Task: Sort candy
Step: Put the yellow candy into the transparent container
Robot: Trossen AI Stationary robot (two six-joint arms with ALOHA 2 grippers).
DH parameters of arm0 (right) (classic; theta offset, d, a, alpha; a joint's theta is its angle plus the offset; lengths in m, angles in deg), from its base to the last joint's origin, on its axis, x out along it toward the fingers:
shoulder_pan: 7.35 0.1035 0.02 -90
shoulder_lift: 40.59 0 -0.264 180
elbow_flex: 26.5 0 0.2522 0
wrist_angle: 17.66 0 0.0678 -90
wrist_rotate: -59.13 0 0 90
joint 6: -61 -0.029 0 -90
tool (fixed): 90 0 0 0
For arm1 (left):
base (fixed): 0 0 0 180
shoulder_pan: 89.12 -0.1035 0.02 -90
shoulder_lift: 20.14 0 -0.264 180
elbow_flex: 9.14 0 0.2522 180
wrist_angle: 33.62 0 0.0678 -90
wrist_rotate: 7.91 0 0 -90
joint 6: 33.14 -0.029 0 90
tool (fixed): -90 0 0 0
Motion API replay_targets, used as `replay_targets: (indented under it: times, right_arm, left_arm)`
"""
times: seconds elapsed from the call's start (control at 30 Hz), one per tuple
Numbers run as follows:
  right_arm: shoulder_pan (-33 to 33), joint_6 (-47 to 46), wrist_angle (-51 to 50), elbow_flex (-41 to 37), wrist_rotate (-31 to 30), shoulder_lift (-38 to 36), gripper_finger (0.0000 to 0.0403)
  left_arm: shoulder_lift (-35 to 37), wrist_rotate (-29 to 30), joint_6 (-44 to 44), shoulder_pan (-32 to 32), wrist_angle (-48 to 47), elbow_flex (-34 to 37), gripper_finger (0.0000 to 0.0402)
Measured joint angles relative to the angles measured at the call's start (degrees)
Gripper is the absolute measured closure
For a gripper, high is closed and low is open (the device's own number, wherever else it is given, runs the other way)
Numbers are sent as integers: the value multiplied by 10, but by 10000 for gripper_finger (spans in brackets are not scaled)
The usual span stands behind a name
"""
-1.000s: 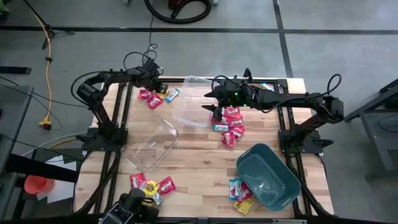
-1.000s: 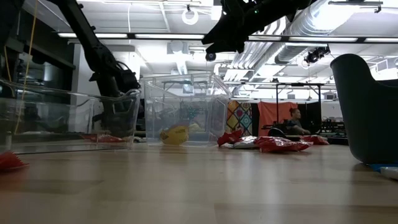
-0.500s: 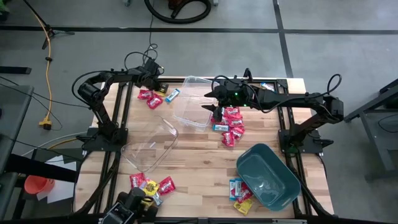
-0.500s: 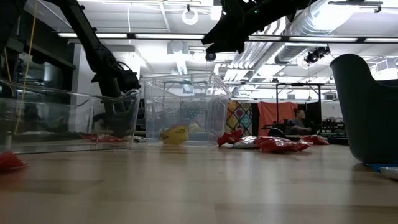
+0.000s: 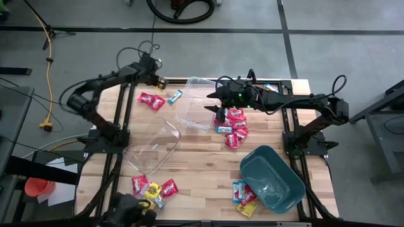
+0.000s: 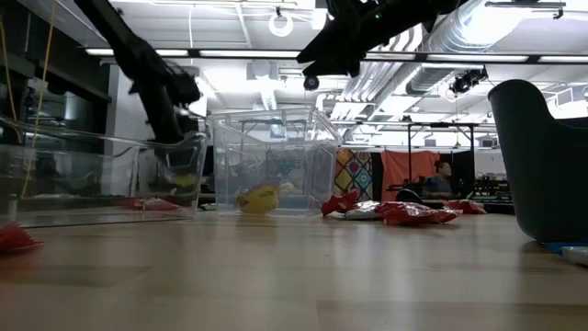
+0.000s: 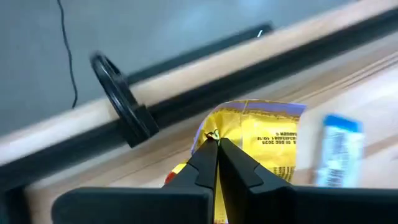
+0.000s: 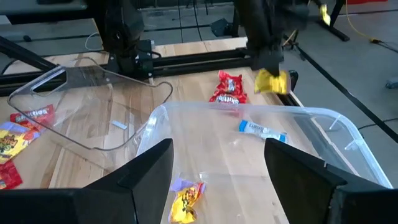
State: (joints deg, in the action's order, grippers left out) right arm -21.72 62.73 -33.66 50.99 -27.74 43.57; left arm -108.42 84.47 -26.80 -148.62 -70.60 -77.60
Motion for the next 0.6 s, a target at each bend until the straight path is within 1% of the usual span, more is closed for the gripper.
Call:
replay_targets:
  times: [0.1,0.17,0.3,0.47,0.53,0.6]
  right_arm:
    - [0,0,10,0,0,0,153]
    - [0,0,16,0,0,0,153]
    - [0,2,32,0,0,0,153]
    - [0,13,48,0,0,0,153]
    - [0,14,52,0,0,0,153]
    - [0,19,51,0,0,0,153]
  left_arm:
    - [70,-7,4,13,5,0,401]
    - [115,-23,0,28,6,0,401]
    - [195,-46,-14,79,7,0,401]
    - [260,-72,-16,189,25,0,401]
    - [275,-74,-17,243,72,14,401]
    - [281,-75,-17,296,138,41,401]
